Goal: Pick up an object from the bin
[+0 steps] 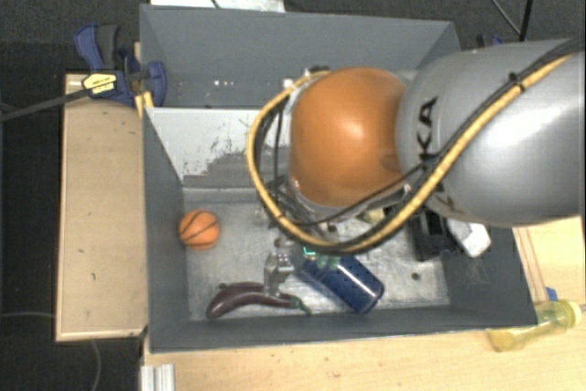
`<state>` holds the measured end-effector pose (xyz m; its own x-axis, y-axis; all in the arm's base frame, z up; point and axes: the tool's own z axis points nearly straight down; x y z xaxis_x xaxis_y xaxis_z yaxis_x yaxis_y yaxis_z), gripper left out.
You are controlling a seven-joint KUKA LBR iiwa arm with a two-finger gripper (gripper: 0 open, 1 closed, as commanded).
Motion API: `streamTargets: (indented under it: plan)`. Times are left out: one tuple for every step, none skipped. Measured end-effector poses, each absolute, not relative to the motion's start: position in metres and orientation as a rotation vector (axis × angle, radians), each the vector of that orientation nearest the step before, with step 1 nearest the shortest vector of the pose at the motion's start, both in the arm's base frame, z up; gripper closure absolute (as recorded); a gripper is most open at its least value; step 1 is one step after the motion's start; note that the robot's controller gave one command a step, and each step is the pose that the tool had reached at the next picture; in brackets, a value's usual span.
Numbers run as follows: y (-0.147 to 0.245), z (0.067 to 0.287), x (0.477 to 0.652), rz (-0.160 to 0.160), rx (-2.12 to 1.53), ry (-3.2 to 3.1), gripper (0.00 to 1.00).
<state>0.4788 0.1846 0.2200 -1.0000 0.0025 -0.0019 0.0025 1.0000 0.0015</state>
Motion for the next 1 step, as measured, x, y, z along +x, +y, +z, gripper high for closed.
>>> streamTargets:
  plan:
    - [0.1846, 0.2188, 0.4791, 0.002, 0.005, 3.138, 0.00]
